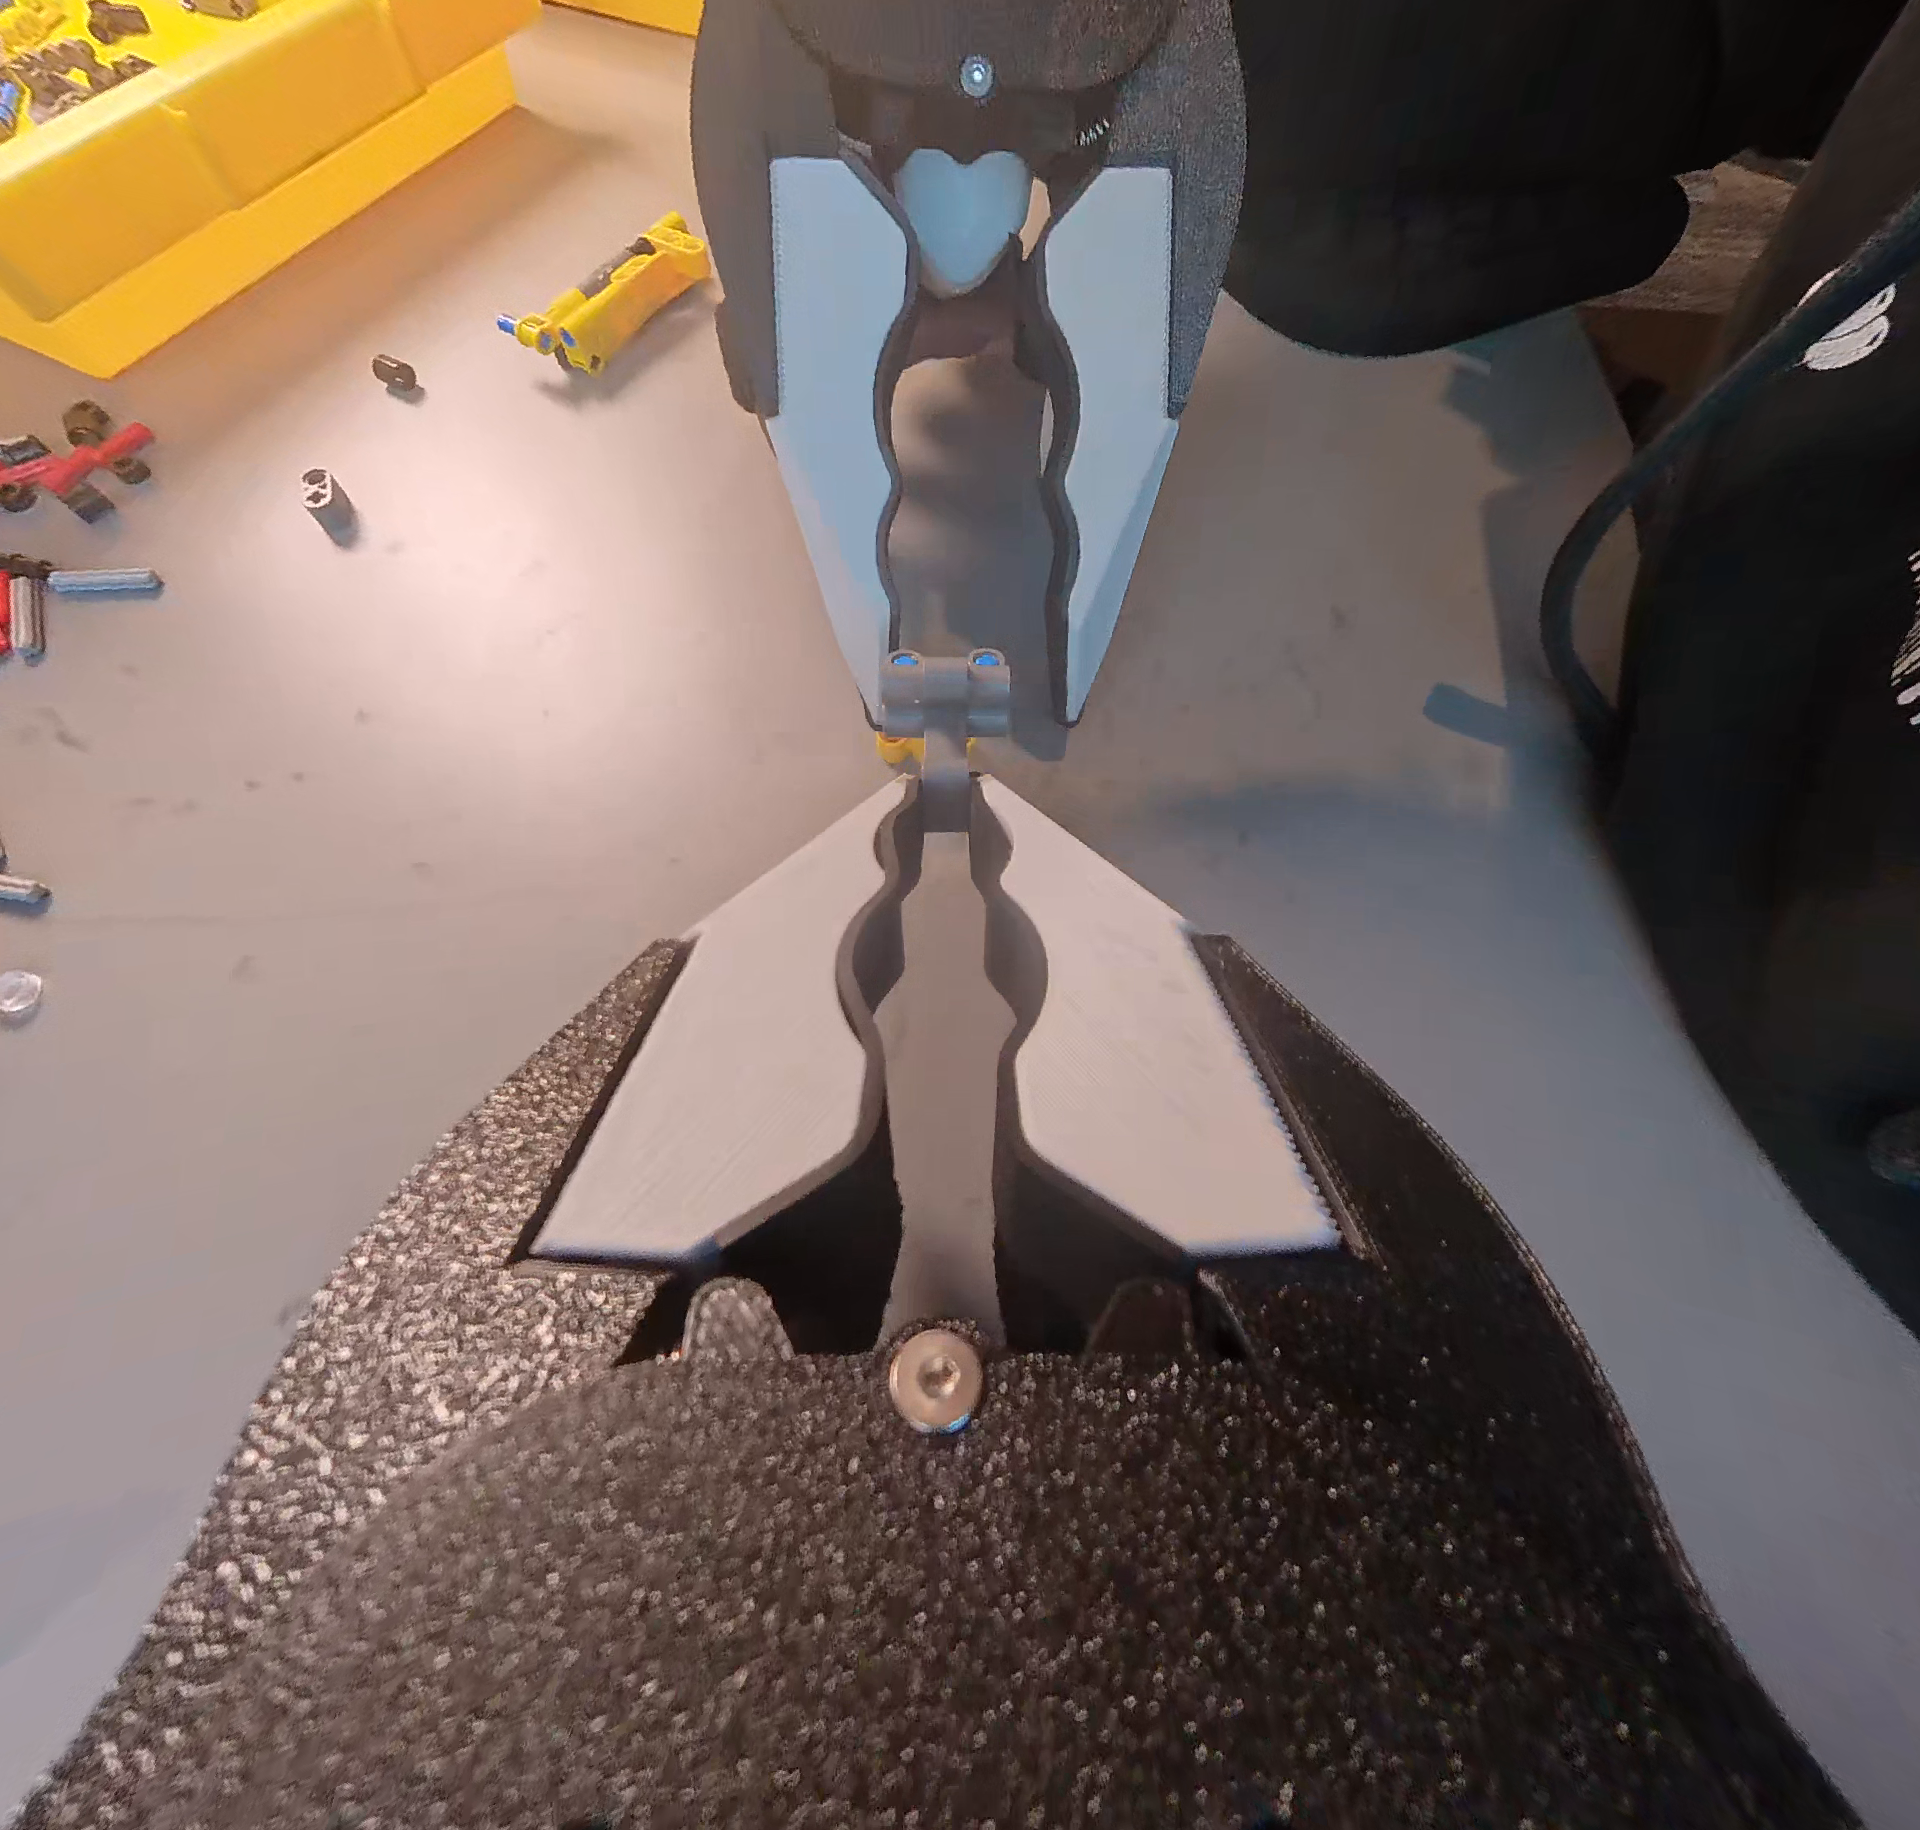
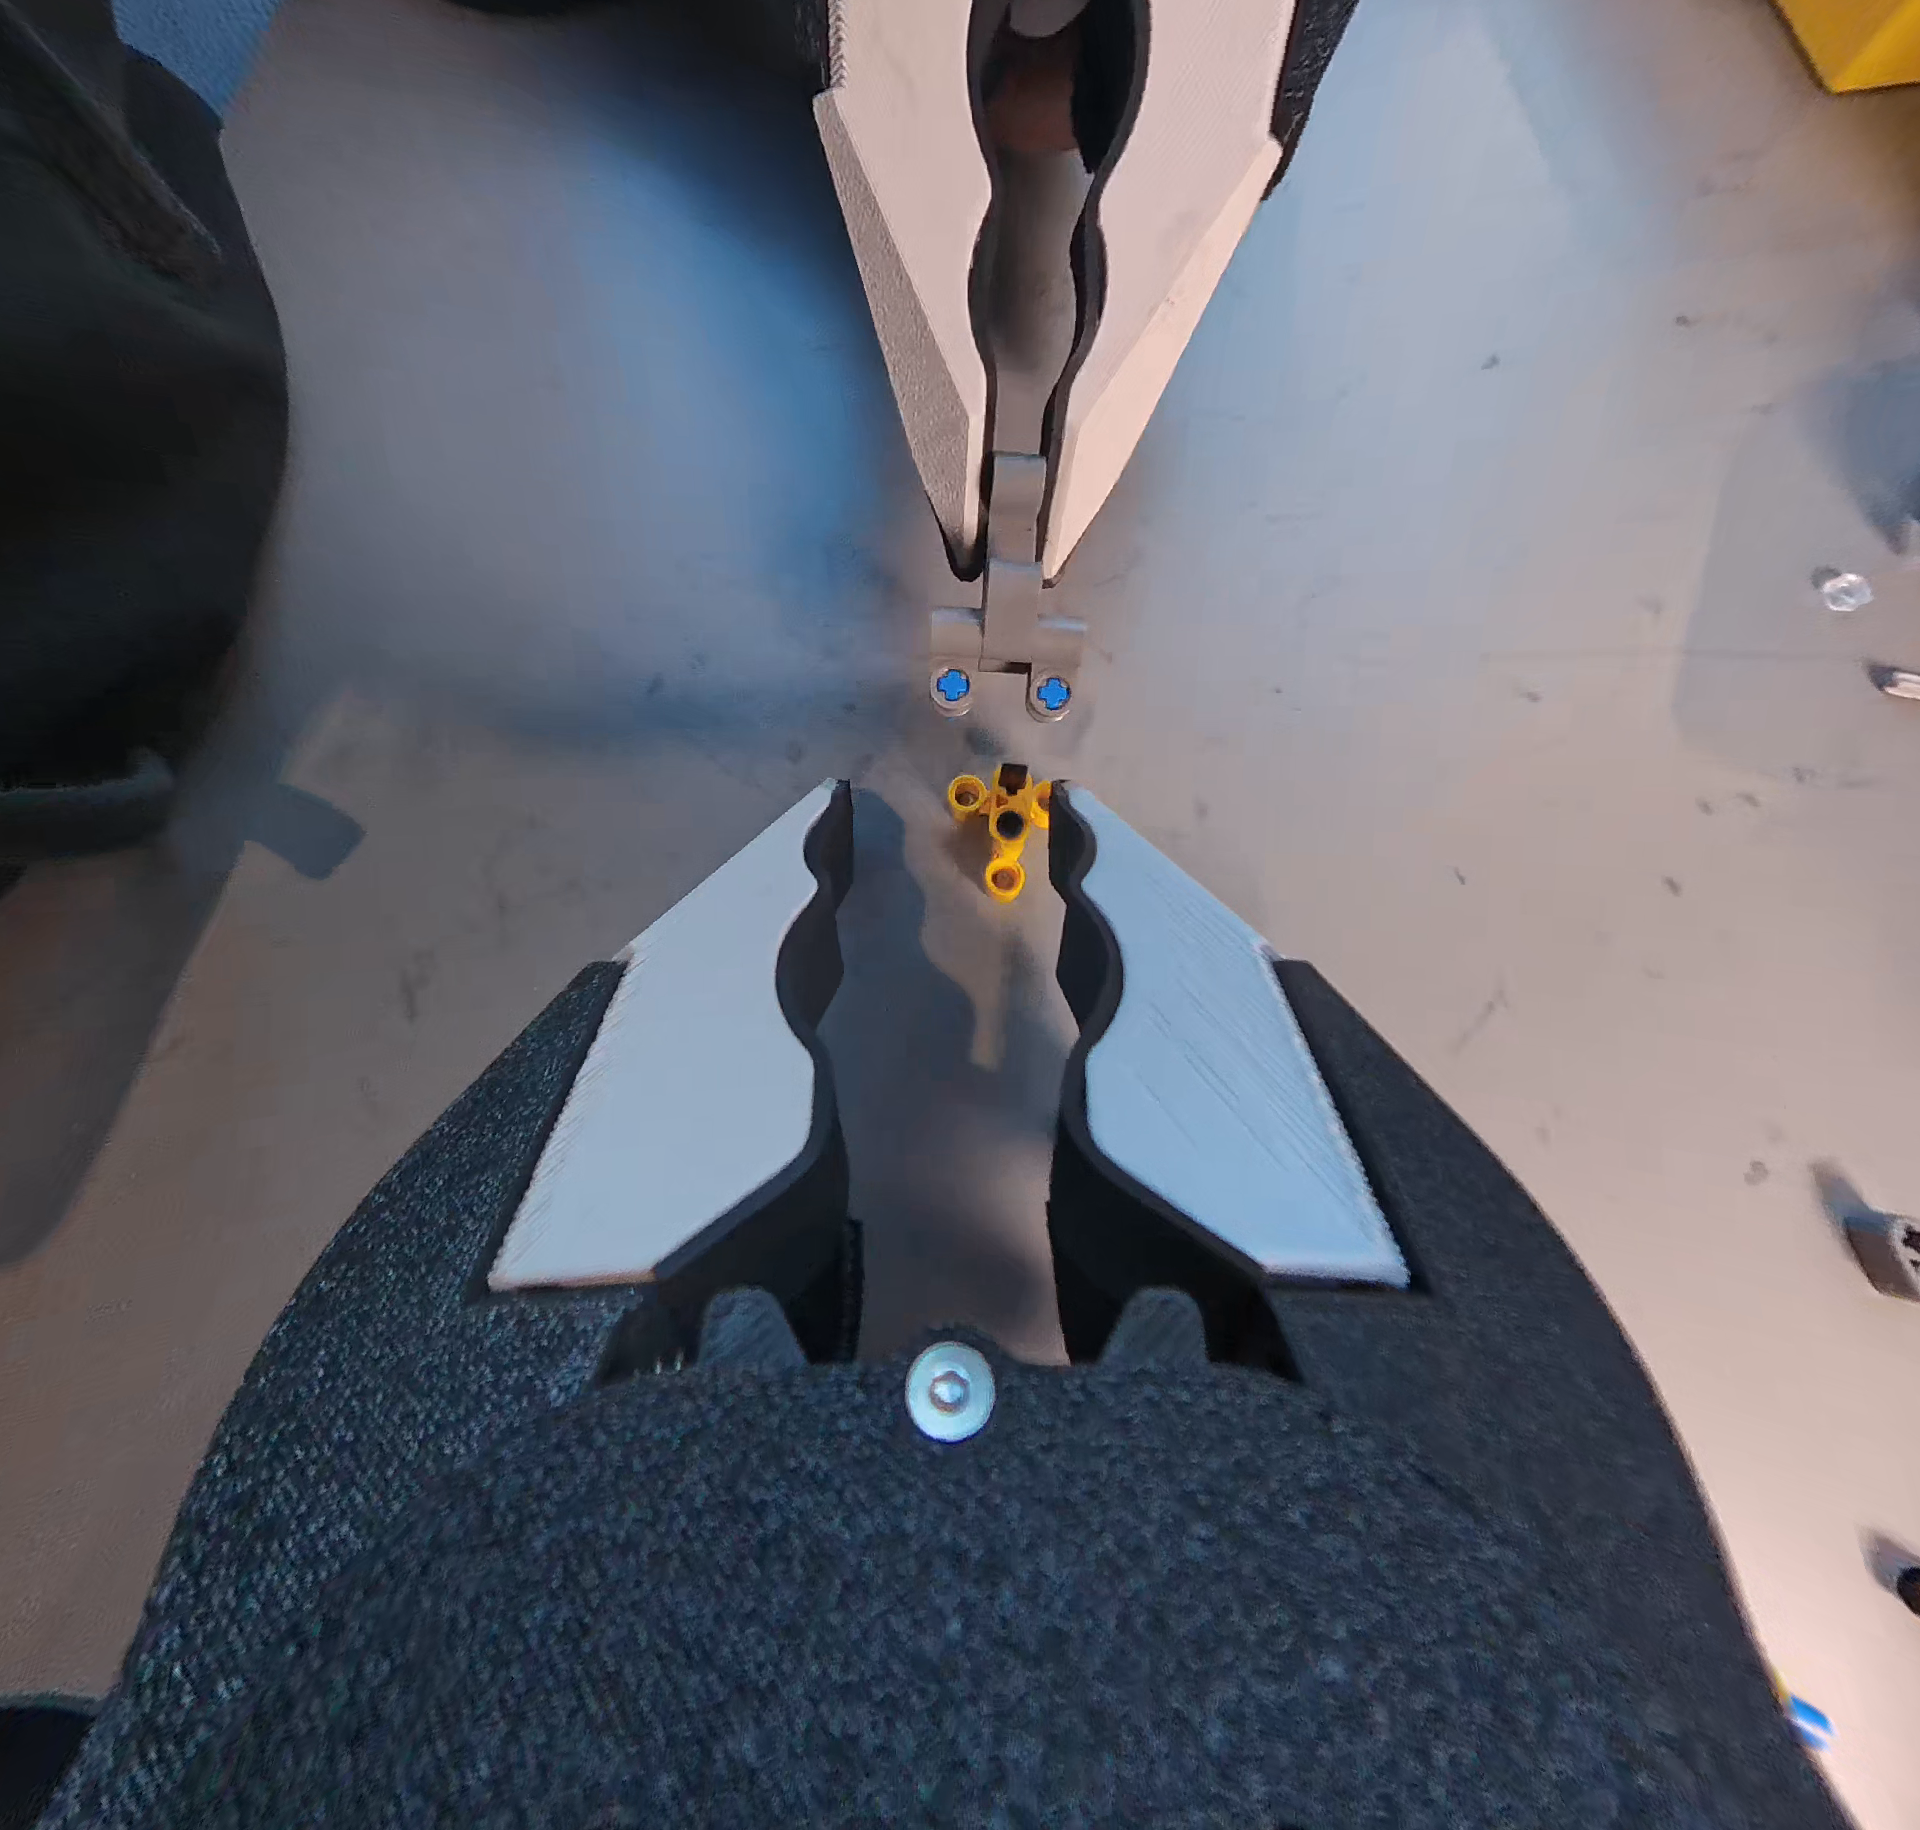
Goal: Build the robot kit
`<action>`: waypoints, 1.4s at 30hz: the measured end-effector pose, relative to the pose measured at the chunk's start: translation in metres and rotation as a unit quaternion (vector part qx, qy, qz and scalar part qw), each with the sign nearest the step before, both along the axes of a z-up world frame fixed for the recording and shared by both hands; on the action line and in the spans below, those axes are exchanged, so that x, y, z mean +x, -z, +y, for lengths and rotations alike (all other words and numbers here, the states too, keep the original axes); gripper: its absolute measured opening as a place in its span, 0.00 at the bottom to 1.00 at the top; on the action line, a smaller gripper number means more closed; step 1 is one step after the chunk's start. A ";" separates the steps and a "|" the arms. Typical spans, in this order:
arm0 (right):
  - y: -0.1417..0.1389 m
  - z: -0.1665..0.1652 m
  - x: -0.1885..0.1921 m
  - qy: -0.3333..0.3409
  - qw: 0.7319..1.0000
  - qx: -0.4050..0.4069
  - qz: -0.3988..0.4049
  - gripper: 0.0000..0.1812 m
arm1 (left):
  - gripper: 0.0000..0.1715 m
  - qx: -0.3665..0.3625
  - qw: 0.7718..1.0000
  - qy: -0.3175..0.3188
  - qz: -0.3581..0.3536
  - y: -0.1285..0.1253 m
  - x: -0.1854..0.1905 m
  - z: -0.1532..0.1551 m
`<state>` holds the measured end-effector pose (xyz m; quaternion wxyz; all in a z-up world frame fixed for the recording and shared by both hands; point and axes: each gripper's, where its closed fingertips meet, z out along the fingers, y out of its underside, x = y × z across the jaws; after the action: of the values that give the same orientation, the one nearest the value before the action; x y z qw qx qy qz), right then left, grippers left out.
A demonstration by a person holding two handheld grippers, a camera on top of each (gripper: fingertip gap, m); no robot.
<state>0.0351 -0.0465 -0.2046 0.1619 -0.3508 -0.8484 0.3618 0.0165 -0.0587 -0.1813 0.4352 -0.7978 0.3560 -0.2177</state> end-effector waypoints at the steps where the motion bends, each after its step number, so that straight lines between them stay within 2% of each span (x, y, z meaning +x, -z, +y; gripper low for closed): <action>1: 0.001 0.000 -0.001 0.000 1.000 0.005 -0.002 0.21 | 0.04 0.000 1.000 0.000 0.001 0.000 0.000 0.000; 6: -0.001 0.002 -0.003 0.003 1.000 0.015 0.002 0.22 | 0.04 0.002 1.000 0.000 0.005 0.000 -0.001 -0.001; 9: -0.012 0.005 0.000 0.003 1.000 0.007 0.022 0.21 | 0.04 0.004 1.000 -0.005 0.002 -0.002 -0.005 -0.001; 12: -0.019 -0.003 0.012 -0.021 1.000 -0.005 0.019 0.18 | 0.04 0.007 1.000 -0.011 0.002 -0.004 -0.009 0.000; 20: 0.002 -0.012 0.016 -0.039 0.999 0.027 -0.015 0.19 | 0.04 0.010 1.000 -0.010 -0.007 -0.007 -0.009 0.000; 25: -0.005 -0.014 0.018 -0.041 0.999 0.009 -0.009 0.19 | 0.04 0.010 1.000 -0.010 -0.006 -0.006 -0.008 0.000; 30: -0.033 0.005 0.001 0.011 0.998 -0.025 0.059 0.20 | 0.04 0.014 1.000 -0.010 -0.013 -0.006 -0.002 0.002; 35: -0.031 0.004 -0.007 0.020 0.996 -0.035 0.074 0.21 | 0.04 0.023 1.000 -0.009 0.003 -0.003 0.004 0.009; 38: -0.028 0.006 -0.010 0.027 0.996 -0.025 0.076 0.13 | 0.04 0.021 1.000 -0.005 0.012 0.000 0.005 0.009; 42: -0.023 0.006 -0.012 0.031 0.998 -0.010 0.062 0.13 | 0.04 0.014 0.999 -0.010 0.038 0.008 0.002 0.008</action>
<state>0.0229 -0.0406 -0.1821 0.2220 -0.3553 -0.8215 0.3867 0.0184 -0.0505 -0.1893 0.4347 -0.8027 0.3675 -0.1778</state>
